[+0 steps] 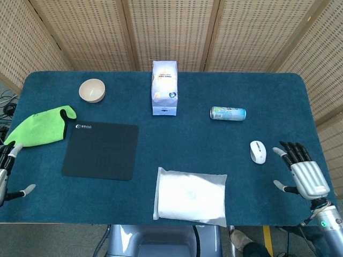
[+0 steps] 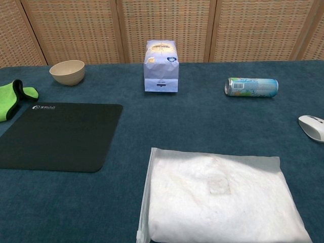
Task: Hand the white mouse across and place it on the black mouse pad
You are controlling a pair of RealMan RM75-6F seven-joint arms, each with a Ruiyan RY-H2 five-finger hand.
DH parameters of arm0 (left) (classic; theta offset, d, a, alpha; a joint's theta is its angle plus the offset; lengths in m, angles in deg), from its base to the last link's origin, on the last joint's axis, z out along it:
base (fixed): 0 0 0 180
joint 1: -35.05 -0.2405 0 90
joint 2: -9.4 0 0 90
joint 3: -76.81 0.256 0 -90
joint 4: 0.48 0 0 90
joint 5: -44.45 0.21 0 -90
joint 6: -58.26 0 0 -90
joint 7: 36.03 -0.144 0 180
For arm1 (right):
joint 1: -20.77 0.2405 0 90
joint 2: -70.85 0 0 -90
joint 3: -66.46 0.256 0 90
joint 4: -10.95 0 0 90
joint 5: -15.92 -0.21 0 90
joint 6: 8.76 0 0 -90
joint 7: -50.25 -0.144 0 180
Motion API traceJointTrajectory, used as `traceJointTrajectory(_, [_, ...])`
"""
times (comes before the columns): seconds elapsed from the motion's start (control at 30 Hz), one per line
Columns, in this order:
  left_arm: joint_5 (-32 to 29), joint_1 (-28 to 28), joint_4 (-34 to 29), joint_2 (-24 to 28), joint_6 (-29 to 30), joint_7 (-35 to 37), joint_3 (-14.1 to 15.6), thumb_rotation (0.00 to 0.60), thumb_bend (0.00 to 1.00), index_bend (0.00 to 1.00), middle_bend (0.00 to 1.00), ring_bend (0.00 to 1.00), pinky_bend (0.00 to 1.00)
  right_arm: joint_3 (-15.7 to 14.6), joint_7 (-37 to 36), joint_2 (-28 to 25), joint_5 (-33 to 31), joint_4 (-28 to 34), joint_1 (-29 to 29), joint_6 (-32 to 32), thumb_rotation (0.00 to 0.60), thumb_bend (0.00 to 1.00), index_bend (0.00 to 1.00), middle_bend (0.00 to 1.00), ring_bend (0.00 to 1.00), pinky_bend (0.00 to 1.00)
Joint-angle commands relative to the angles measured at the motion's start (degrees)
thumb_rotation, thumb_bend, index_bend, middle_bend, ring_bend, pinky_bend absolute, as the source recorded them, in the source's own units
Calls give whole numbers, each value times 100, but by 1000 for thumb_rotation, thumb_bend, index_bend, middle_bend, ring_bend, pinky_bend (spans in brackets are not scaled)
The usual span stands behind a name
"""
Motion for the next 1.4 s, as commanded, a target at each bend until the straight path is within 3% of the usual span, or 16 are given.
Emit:
traceJointTrajectory(0.03, [-187,85,51,-73,-149,-92,-69,600,0,0,0,0,0,-87,-992,375,946,-1000,1255,-1074,600,488,238,131,0,0])
traceJointTrajectory(0.23, [-371,127,36,-95,-234,-173,-119,600,0,0,0,0,0,-56,-1007,846,902,-1514,1848,-1645,600,755,258,149,0,19])
traceJointTrajectory(0.47, [-576,171,85,-140,-331,-256,-167,600,0,0,0,0,0,-58,-514,1486,631,-2101,2422,-2483,600,937,265,156,0,42])
traceJointTrajectory(0.97, [-677,187,114,-99,-396,-138,-177,600,0,0,0,0,0,-352,-3,1936,134,-2966,2544,-2860,600,967,309,201,31,70])
traceJointTrajectory(1.4, [-604,159,68,-53,-331,-72,-146,600,0,0,0,0,0,-643,308,2259,30,-3953,2368,-2697,600,968,323,216,31,89])
